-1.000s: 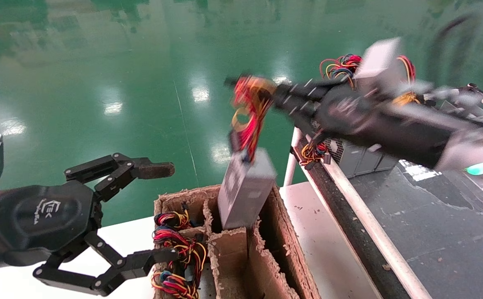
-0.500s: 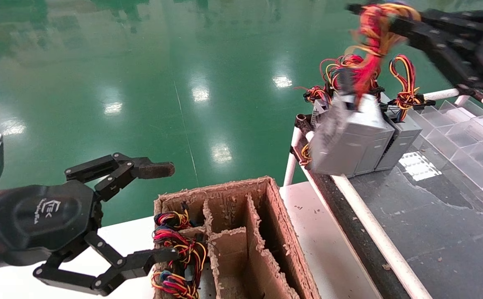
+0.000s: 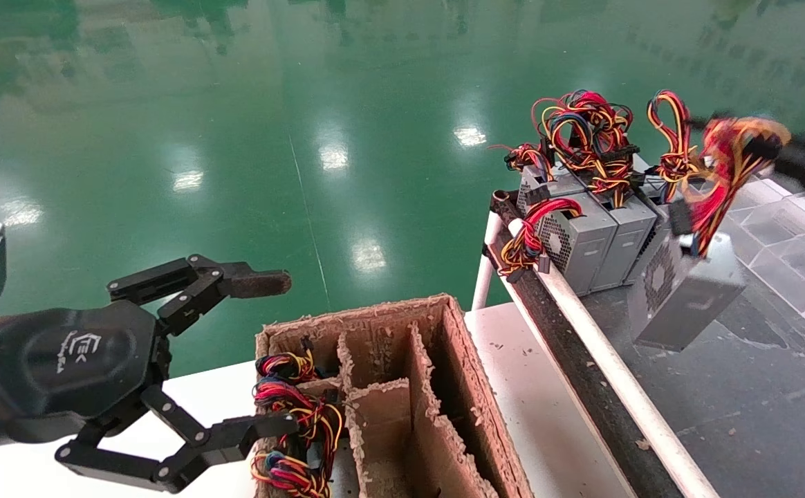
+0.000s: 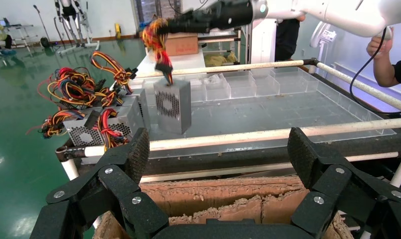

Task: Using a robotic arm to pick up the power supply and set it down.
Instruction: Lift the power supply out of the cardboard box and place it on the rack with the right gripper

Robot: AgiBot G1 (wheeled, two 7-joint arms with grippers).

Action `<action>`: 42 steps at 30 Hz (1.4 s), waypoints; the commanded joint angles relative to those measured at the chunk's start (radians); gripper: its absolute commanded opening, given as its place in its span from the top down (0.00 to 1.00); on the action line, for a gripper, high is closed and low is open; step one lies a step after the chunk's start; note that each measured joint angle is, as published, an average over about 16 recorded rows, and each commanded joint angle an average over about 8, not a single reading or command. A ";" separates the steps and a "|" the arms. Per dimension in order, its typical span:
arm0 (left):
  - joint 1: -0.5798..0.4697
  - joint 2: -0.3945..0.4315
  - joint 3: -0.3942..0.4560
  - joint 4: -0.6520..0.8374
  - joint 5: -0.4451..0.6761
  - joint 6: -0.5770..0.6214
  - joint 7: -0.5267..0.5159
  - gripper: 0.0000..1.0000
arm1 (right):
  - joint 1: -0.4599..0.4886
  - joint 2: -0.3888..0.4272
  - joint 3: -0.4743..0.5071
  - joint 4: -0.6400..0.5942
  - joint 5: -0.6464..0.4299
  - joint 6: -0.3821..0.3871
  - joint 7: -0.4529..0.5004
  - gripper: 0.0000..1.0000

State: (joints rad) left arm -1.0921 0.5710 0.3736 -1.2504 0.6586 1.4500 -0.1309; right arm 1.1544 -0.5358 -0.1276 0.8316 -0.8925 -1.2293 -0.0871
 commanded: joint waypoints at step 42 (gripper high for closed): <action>0.000 0.000 0.000 0.000 0.000 0.000 0.000 0.00 | 0.243 -0.200 -0.139 -0.324 -0.164 -0.078 -0.111 0.00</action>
State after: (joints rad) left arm -1.0921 0.5710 0.3738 -1.2504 0.6585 1.4499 -0.1308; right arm 1.3962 -0.7353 -0.2697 0.5108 -1.0609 -1.3070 -0.1960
